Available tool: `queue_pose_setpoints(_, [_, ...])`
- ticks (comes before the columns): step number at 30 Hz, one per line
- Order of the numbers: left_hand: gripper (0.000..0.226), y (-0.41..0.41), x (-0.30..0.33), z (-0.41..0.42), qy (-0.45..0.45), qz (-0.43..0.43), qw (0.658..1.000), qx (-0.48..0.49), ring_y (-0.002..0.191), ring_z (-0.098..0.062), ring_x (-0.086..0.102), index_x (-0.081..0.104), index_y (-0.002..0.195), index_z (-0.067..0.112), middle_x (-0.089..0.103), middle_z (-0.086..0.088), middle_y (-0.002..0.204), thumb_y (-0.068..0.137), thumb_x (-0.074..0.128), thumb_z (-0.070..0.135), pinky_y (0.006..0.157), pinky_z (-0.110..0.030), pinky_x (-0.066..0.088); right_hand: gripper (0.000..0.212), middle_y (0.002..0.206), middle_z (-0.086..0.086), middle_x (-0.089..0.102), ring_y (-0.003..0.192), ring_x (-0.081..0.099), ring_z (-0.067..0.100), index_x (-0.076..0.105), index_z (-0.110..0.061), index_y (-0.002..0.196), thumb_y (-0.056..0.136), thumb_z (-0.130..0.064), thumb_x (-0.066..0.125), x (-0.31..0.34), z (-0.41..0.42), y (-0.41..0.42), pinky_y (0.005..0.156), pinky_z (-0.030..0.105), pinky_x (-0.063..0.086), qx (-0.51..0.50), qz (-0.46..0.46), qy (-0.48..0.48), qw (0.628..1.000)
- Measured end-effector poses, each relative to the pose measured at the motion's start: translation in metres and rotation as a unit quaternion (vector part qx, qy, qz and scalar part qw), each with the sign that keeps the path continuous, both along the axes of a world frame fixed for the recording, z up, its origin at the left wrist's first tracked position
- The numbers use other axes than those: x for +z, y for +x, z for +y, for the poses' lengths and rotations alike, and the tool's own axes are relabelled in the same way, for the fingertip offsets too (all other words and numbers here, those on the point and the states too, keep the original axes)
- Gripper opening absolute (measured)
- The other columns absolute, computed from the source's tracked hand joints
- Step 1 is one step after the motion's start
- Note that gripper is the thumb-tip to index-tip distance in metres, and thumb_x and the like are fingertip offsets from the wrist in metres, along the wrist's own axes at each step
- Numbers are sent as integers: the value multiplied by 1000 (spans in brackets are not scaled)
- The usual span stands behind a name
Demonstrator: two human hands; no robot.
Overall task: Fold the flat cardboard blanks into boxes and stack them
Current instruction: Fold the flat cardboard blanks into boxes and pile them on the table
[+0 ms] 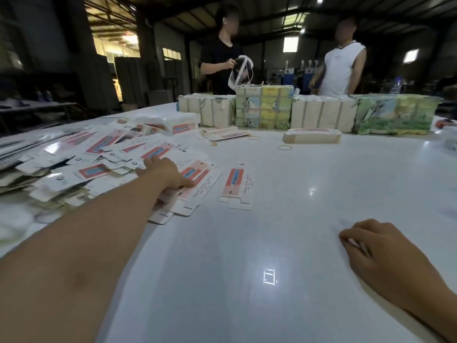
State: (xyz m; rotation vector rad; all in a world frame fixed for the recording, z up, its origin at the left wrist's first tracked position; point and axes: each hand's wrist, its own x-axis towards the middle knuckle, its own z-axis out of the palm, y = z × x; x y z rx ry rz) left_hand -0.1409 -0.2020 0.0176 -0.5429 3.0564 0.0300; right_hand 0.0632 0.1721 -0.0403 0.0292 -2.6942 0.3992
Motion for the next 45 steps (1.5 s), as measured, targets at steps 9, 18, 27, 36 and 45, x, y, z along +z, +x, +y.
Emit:
queue_pose_setpoints(9, [68, -17, 6, 7, 112, 77, 990, -26, 91, -25, 58, 42, 116, 11, 59, -7, 98, 67, 79, 41, 77, -37, 50, 12, 88, -14, 54, 85, 47, 15, 73, -23, 91, 85, -17, 64, 0, -1, -1, 71, 35, 40, 3, 8, -4, 1000])
queue_pose_setpoints(18, [48, 67, 3, 96, 249, 132, 922, -265, 90, -14, 52, 58, 116, 26, 58, 1, 122, 83, 57, 60, 68, -28, 40, 31, 116, -5, 59, 103, 52, 17, 60, -22, 123, 93, -27, 54, 6, 1, -4, 87, 32, 42, 0, -29, -56, 998])
queue_pose_setpoints(27, [51, 151, -18, 179, 269, 31, 861, -430, 81, -8, 60, 63, 94, 32, 63, 15, 97, 65, 44, 70, 72, -29, 53, 15, 66, 13, 56, 47, 58, 24, 49, -8, 77, 85, 1, 57, 27, 18, 7, 40, 27, 46, 2, -51, -660, 750])
queue_pose_setpoints(36, [69, 151, -19, 210, 64, 53, 863, -498, 69, -9, 55, 41, 108, 41, 45, 22, 86, 53, 59, 79, 52, -16, 41, 20, 82, 11, 66, 54, 65, 16, 56, -14, 111, 92, -9, 53, 23, 11, 11, 40, 24, 45, 5, -18, -547, 837])
queue_pose_setpoints(45, [64, 153, -30, 204, 55, 186, 865, -464, 59, -9, 48, 40, 109, 33, 44, 18, 89, 62, 62, 72, 48, -14, 32, 18, 93, -1, 61, 58, 60, 5, 62, -20, 77, 93, -20, 53, 19, 6, 15, 43, 17, 44, -9, 30, -444, 895])
